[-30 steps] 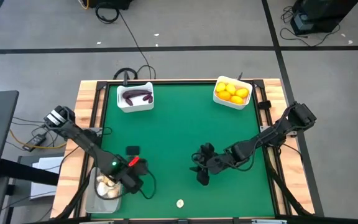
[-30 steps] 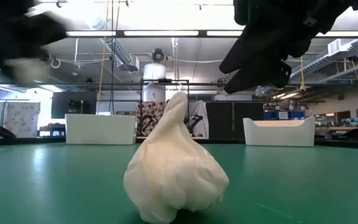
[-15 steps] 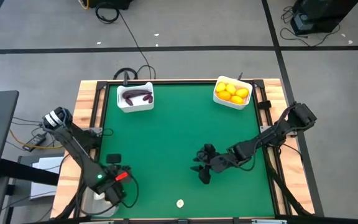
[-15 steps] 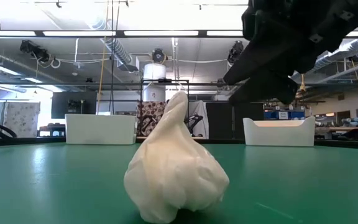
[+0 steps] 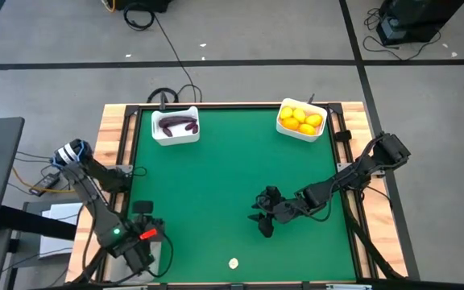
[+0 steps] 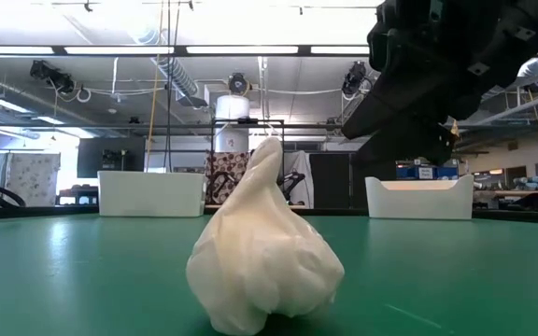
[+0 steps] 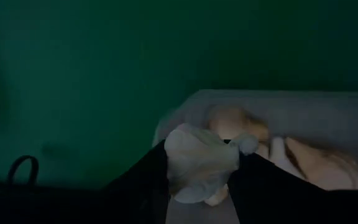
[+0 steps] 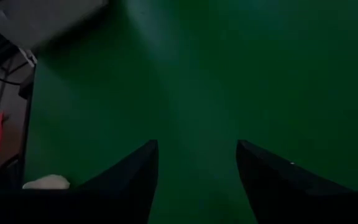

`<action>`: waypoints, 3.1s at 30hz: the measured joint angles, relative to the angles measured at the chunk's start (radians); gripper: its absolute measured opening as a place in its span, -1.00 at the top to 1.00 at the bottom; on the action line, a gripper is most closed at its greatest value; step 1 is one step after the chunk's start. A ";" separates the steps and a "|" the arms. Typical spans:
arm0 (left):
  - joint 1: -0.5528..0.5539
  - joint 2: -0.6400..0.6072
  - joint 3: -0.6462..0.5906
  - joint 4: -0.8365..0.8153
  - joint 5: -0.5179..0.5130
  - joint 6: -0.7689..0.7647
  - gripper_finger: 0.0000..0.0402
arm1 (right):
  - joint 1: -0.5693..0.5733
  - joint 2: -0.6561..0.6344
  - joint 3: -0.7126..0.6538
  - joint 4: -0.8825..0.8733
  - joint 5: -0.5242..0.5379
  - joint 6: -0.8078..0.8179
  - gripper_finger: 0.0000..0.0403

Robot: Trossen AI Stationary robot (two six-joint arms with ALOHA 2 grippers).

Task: Sort produce into baskets
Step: Put the right white garlic into the gray bin, then put the white garlic into the gray bin

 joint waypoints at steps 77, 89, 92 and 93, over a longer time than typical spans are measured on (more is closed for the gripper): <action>0.075 0.012 -0.194 0.890 -0.583 0.391 -0.43 | 0.153 0.443 0.451 0.086 -0.211 -0.401 0.52; 0.075 0.012 -0.194 0.890 -0.580 0.392 -0.43 | 0.153 0.443 0.451 0.065 -0.164 -0.399 0.53; 0.075 0.012 -0.194 0.890 -0.580 0.392 -0.43 | 0.153 0.443 0.451 0.042 -0.162 -0.395 0.59; 0.075 0.012 -0.194 0.890 -0.580 0.392 -0.43 | 0.153 0.443 0.451 0.028 -0.163 -0.391 0.62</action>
